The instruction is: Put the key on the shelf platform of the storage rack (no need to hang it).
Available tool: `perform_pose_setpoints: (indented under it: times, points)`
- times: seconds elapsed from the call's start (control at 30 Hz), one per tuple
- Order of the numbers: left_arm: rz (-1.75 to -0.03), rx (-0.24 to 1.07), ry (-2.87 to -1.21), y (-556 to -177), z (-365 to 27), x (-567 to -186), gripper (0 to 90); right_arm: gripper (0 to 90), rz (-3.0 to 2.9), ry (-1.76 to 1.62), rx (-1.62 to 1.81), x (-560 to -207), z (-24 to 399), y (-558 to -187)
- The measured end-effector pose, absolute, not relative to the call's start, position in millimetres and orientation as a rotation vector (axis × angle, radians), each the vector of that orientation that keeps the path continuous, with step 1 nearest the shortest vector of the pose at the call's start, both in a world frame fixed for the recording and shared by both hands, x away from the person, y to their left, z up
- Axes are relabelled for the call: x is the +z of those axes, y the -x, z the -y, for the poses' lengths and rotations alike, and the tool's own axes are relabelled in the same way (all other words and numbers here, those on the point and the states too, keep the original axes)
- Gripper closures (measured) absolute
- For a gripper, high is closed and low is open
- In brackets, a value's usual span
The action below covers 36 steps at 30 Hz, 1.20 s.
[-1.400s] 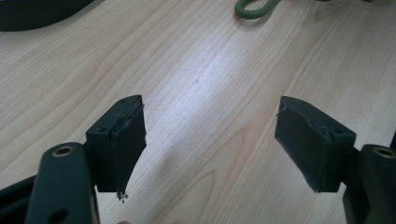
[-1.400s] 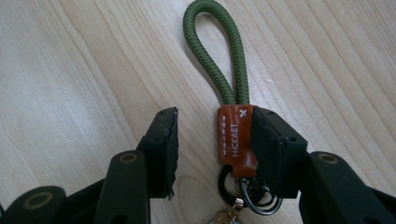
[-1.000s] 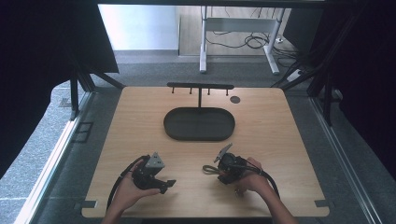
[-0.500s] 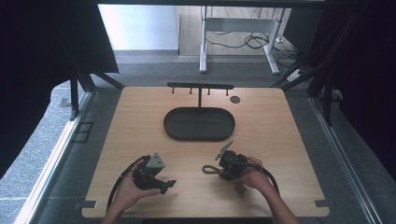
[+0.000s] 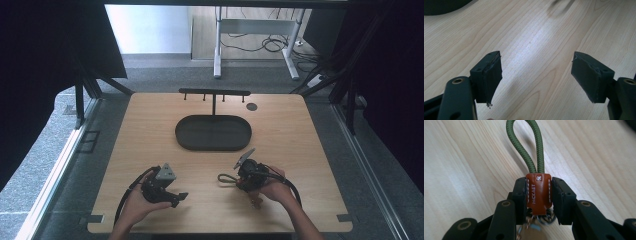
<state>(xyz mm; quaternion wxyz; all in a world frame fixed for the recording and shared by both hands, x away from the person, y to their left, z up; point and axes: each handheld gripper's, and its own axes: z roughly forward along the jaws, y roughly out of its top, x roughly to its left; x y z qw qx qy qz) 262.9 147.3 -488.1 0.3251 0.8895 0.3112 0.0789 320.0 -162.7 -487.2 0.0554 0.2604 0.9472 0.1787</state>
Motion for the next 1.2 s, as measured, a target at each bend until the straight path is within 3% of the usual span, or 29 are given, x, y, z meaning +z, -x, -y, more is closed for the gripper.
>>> perform_pose_setpoints:
  times: [0.73, 1.2]
  points:
    - [-0.812, 0.210, -2.331, -263, -147, -488, 25.3, 66.2, -2.747, -0.759, 0.647, -421, 182, -314]
    - [-0.810, 0.209, -2.332, -263, -146, -489, 25.3, 66.2, -2.724, -0.764, 0.654, -410, 182, -324]
